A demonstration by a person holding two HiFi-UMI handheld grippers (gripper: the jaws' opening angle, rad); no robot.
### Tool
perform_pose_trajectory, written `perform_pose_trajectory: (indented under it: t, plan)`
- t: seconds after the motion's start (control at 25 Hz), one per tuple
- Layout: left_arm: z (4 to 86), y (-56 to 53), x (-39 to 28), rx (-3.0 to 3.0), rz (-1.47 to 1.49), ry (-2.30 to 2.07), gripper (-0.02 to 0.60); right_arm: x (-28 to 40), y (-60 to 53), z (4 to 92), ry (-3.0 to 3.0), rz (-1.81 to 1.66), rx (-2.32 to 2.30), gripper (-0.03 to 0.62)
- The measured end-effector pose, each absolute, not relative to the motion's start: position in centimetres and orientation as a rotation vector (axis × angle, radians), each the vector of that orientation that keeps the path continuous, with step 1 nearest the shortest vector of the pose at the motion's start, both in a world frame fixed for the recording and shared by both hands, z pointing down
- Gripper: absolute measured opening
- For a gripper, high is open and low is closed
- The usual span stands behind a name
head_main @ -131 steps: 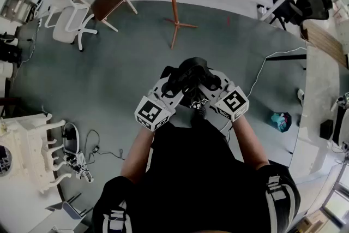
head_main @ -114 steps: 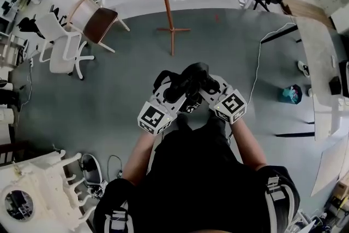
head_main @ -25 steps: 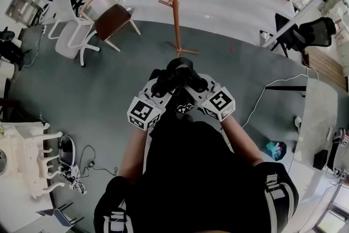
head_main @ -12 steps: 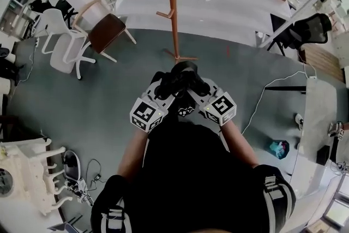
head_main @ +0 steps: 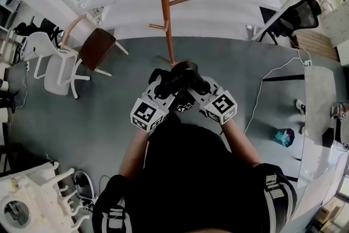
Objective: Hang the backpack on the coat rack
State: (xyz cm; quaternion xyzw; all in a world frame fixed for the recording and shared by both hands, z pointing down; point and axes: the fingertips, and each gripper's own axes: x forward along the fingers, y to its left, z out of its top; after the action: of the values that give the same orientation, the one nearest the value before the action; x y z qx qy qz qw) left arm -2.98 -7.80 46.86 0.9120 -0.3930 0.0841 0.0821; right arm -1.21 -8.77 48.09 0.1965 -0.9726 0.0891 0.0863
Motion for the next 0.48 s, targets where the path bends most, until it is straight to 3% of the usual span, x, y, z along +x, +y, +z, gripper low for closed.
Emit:
perform_pose_trajectory:
  t: [0.48]
  plan:
    - [48.5, -13.6, -8.1, 2.774, 0.251, -1.008, 0.08, -6.2, -14.3, 49.8, -2.825, 0.288, 0.729, 0.081]
